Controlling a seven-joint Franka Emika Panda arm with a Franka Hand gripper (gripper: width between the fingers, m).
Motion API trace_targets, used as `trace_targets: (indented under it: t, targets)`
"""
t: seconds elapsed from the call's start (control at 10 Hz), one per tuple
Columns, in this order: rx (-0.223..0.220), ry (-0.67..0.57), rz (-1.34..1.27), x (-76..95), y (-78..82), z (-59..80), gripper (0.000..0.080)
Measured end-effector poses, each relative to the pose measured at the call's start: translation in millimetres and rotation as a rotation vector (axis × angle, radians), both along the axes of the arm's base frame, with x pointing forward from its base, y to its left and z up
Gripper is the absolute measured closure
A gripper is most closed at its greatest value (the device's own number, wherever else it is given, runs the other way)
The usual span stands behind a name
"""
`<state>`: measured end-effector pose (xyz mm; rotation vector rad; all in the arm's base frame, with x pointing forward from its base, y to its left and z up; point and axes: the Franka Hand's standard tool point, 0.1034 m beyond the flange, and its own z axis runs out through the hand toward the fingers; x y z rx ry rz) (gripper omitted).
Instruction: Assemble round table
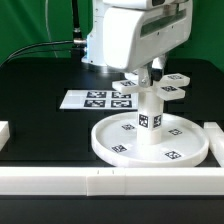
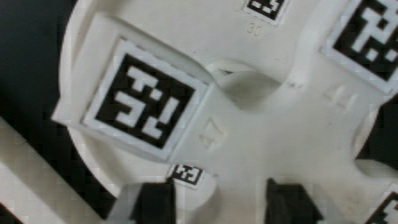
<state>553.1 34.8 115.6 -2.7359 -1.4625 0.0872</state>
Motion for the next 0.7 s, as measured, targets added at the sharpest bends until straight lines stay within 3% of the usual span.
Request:
trace_targets:
  t: [0.1, 0.2, 0.3, 0.4, 0.7]
  targets:
    - [0.002, 0.002, 0.027, -2.7, 0.8, 1.5, 0.0394]
    - [0.005, 0.002, 0.037, -6.4, 1.1, 2.6, 0.0394]
    - [0.005, -0.009, 0.027, -10.6, -0.4, 4.3, 0.0223]
    - [0.005, -0.007, 0.044, -10.7, -1.2, 3.5, 0.0172]
    - [0.006, -0.006, 0.066, -10.7, -1.3, 2.4, 0.0151]
